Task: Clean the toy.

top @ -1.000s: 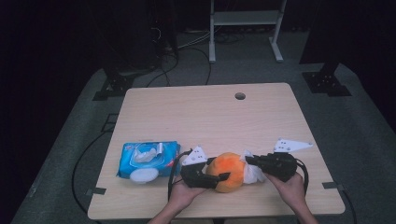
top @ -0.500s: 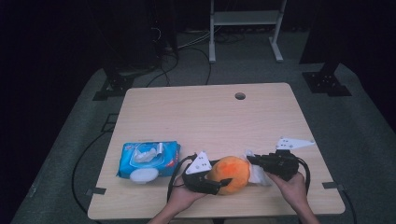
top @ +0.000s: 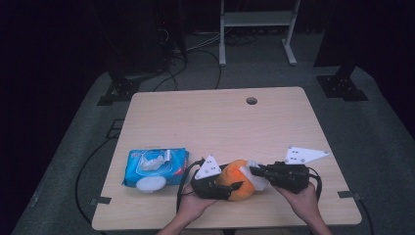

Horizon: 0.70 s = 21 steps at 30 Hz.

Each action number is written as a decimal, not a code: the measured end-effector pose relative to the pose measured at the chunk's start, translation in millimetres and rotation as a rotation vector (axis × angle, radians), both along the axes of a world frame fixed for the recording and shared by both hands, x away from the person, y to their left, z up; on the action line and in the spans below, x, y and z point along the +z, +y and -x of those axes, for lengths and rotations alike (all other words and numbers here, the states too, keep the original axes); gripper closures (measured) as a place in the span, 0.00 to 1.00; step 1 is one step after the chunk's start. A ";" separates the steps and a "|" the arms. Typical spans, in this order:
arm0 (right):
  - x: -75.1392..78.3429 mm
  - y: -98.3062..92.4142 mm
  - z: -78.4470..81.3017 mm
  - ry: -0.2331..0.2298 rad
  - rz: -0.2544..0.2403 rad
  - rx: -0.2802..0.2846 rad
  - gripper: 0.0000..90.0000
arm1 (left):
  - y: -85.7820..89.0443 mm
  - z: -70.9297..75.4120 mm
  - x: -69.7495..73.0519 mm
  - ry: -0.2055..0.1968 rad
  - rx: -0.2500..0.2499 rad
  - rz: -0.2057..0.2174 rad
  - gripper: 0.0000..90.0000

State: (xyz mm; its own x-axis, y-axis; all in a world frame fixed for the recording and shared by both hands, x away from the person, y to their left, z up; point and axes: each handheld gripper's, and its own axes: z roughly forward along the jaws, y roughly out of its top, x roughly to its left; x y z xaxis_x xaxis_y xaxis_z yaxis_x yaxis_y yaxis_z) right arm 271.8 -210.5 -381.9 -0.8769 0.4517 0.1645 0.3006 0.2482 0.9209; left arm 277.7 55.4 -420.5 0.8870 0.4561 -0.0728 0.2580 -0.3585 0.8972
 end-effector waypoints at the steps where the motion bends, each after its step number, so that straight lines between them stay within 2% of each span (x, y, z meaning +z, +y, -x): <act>1: -4.2 1.7 -2.4 0.011 0.026 -0.004 0.95 | 0.0 0.3 -1.1 0.001 -0.003 0.005 0.35; 3: -19.5 -0.7 -11.0 0.046 0.089 -0.045 0.95 | -1.7 -0.2 -1.1 0.004 -0.018 -0.024 0.25; 4: -22.6 -2.2 -12.7 0.058 0.091 -0.050 0.96 | -2.9 -2.2 -2.0 0.023 -0.038 -0.028 0.20; 5: -27.2 -5.9 -16.2 0.086 0.081 -0.058 0.95 | -3.2 -3.9 -3.2 0.044 -0.053 -0.015 0.15; 6: -28.6 -9.2 -18.7 0.101 0.078 -0.079 0.95 | -3.6 -4.1 -3.3 0.047 -0.061 -0.018 0.12; 8: -26.1 -10.6 -19.8 0.095 0.094 -0.095 0.95 | -4.4 -3.2 -2.4 0.028 -0.074 -0.046 0.11; 9: -25.2 -10.2 -19.5 0.091 0.095 -0.093 0.95 | -3.6 -2.4 -1.9 0.019 -0.070 -0.053 0.14; 10: -23.8 -8.8 -18.2 0.091 0.091 -0.092 0.95 | -2.5 -1.4 -1.5 -0.002 -0.065 -0.053 0.21; 11: -20.6 -5.9 -14.7 0.074 0.078 -0.082 0.95 | -1.8 -1.2 -1.1 -0.006 -0.057 -0.052 0.30; 13: -12.5 -1.6 -8.3 0.044 0.033 -0.038 0.95 | -0.1 -3.0 -0.5 0.018 -0.036 -0.022 0.40; 14: -7.5 1.5 -4.7 0.029 -0.002 -0.007 0.95 | 0.0 -4.5 -0.1 0.037 -0.030 0.001 0.42; 15: -3.2 4.9 -1.4 0.008 -0.013 0.013 0.95 | 0.5 -5.8 0.9 0.050 -0.033 0.016 0.43; 17: -1.7 9.0 -0.2 -0.020 0.028 0.012 0.95 | 3.2 -7.3 1.5 0.081 -0.035 0.049 0.44; 19: -10.2 5.5 -6.2 0.004 0.034 -0.007 0.95 | 6.1 -8.8 -1.0 0.105 -0.022 0.062 0.44; 21: -21.4 -2.8 -14.6 0.049 0.072 -0.065 0.96 | 11.6 -13.0 -3.4 0.147 -0.007 0.101 0.44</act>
